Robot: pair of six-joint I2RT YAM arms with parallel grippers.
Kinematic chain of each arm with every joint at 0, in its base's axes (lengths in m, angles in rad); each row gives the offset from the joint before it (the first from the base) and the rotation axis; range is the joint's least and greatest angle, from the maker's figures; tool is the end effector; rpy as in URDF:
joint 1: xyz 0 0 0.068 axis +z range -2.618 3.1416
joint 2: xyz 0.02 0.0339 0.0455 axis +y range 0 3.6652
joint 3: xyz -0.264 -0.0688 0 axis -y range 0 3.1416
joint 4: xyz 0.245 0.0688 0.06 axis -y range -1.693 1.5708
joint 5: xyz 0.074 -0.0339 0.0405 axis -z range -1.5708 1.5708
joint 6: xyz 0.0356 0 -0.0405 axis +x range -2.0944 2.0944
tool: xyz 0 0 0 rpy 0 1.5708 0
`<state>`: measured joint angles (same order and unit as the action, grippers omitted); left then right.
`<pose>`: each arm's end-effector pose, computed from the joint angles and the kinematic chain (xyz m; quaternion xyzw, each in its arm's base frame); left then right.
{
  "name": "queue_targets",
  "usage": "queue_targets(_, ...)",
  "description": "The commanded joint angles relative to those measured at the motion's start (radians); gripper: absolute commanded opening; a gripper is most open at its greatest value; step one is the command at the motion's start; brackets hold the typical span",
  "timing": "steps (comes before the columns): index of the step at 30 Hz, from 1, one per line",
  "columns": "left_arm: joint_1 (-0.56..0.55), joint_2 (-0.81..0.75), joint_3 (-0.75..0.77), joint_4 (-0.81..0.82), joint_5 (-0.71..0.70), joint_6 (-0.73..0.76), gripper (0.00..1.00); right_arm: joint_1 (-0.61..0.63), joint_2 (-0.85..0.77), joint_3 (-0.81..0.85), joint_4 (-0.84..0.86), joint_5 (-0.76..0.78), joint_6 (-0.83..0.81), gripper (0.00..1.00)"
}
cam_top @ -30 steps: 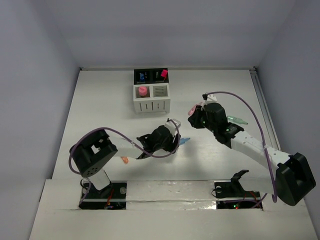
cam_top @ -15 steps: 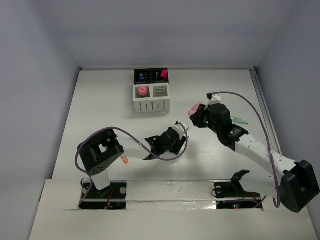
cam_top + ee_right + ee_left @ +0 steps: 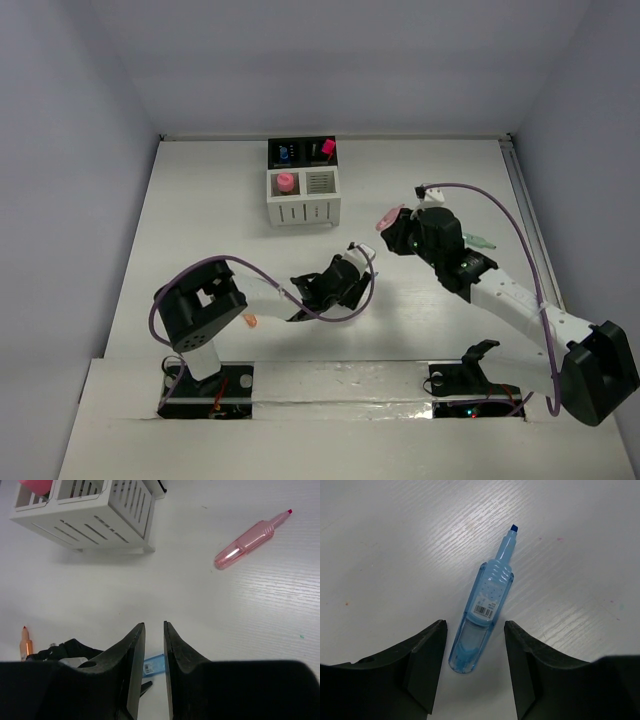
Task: Sort the stationery into containers
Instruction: Pick up the pen from the center of the board.
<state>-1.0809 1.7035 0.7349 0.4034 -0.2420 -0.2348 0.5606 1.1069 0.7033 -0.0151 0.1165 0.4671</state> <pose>0.1651 -0.2914 0.1491 0.3041 0.8170 -0.2088 0.4432 0.2145 0.1298 0.2641 -0.0074 0.8378 0.2248 0.4976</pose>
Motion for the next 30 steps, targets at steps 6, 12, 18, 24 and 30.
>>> queue_targets(6, -0.011, -0.010, -0.023, -0.248, -0.019, -0.081, 0.51, -0.014, -0.019, -0.014, 0.047, 0.025, -0.012, 0.28)
queue_targets(12, -0.042, 0.004, -0.008, -0.276, -0.020, -0.103, 0.47, -0.024, -0.025, -0.018, 0.046, 0.022, -0.012, 0.28)
queue_targets(18, -0.053, 0.048, -0.005, -0.252, -0.006, -0.086, 0.07, -0.024, -0.056, -0.024, 0.035, 0.041, -0.012, 0.28)
queue_targets(24, -0.053, -0.030, -0.005, -0.262, -0.037, -0.072, 0.00, -0.024, -0.078, -0.021, 0.020, 0.028, -0.008, 0.28)
queue_targets(30, -0.053, -0.296, 0.021, -0.284, -0.004, -0.080, 0.00, -0.024, -0.180, 0.012, -0.068, -0.072, -0.018, 0.56)
